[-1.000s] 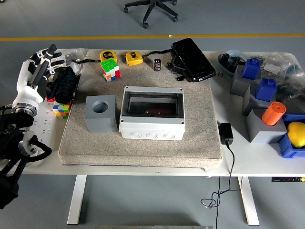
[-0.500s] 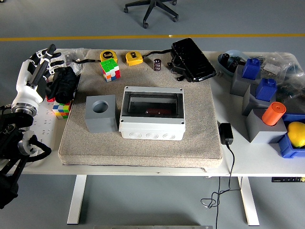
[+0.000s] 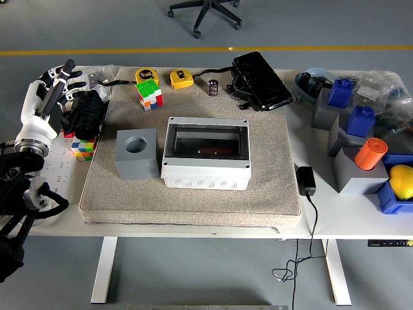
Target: Fetch the battery,place it into the box,close the lid of the box
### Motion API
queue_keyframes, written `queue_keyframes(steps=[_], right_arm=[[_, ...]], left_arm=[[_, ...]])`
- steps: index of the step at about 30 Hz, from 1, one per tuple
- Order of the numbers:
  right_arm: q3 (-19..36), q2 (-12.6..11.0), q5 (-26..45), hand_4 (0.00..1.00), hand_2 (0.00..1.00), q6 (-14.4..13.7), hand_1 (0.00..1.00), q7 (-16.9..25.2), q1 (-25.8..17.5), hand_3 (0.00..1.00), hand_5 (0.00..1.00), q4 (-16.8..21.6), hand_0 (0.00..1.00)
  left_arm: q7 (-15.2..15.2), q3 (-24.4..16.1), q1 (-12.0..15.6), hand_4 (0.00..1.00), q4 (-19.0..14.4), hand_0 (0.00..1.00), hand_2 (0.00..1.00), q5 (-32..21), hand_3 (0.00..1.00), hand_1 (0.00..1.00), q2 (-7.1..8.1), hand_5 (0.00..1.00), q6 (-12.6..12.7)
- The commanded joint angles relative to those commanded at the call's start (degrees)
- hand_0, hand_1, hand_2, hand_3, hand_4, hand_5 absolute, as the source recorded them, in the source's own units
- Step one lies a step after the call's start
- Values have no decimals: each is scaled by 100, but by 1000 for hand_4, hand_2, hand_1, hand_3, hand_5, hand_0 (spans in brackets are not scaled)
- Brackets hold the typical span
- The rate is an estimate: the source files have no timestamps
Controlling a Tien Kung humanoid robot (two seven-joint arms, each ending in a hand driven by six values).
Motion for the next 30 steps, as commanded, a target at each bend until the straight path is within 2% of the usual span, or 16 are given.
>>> queue_keyframes(steps=[30], right_arm=[[-57,-55,14,976,653,-9,631,-7,6,575,531,21,607]], left_arm=[[44,34,-2,976,20,452,601,16,605,539,23,541,-32]])
